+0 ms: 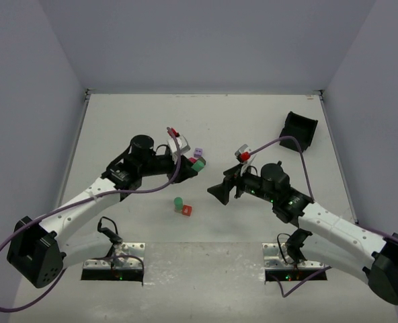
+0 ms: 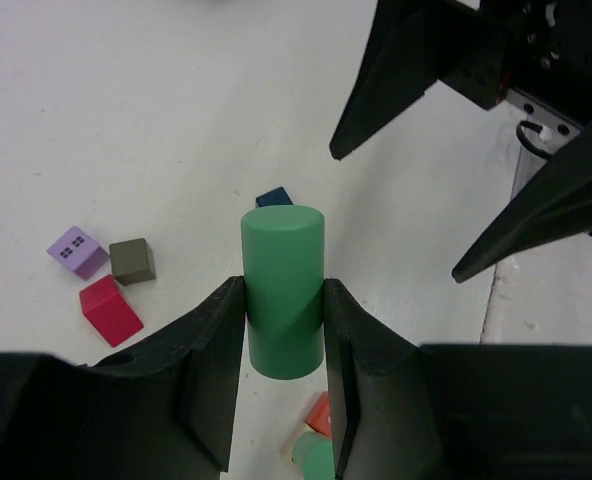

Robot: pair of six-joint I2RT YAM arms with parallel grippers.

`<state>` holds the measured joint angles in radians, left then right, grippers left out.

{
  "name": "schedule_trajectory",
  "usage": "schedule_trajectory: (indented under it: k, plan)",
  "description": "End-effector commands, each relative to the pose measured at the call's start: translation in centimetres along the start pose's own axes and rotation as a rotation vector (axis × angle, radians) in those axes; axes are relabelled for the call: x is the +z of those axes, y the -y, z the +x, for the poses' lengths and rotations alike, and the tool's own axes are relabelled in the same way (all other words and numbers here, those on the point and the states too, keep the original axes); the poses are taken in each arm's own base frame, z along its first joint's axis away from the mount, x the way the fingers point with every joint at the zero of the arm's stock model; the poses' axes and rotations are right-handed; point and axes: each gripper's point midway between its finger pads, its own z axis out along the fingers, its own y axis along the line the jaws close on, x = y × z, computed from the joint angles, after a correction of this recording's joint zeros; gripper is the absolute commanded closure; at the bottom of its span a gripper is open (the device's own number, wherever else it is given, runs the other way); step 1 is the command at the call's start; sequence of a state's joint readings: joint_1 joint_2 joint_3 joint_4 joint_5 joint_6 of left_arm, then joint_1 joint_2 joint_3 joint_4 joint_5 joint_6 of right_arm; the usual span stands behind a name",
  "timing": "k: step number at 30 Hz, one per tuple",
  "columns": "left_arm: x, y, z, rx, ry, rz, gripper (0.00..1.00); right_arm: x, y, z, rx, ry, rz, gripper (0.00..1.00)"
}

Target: Build the wood block tower

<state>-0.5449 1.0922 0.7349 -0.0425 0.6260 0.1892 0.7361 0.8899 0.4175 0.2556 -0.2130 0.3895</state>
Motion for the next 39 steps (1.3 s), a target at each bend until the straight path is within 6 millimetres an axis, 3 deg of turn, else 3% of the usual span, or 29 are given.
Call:
schedule_trajectory:
  k: [1,9,16,19,26,31,35,39]
  plan:
    - [0.7,1.7,-0.5,0.110,0.004,0.111,1.00,0.2,-1.5,-4.5,0.017,0.114,-0.048,0.01]
    - [1.5,2.6,0.1,0.114,-0.023,0.140,1.00,1.4,-2.4,-6.2,0.088,0.116,-0.083,0.01]
    - [1.0,3.2,-0.1,0.130,-0.006,0.134,1.00,3.2,-3.1,-5.6,0.179,0.055,-0.133,0.04]
    - [0.9,3.3,-0.2,0.135,0.000,0.133,1.00,3.3,-3.0,-5.5,0.194,0.049,-0.129,0.13]
    - [0.9,3.2,-0.3,0.134,0.002,0.126,1.00,3.0,-2.8,-5.1,0.198,0.052,-0.113,0.23]
    - [0.8,3.4,-0.4,0.135,0.005,0.131,1.00,3.2,-2.6,-5.0,0.206,0.049,-0.107,0.44]
    - [0.8,3.4,-0.4,0.139,0.008,0.129,1.00,3.2,-2.7,-4.9,0.209,0.045,-0.109,0.49]
    - [0.7,3.3,-0.6,0.141,0.013,0.124,1.00,3.2,-2.7,-4.7,0.213,0.038,-0.109,0.49]
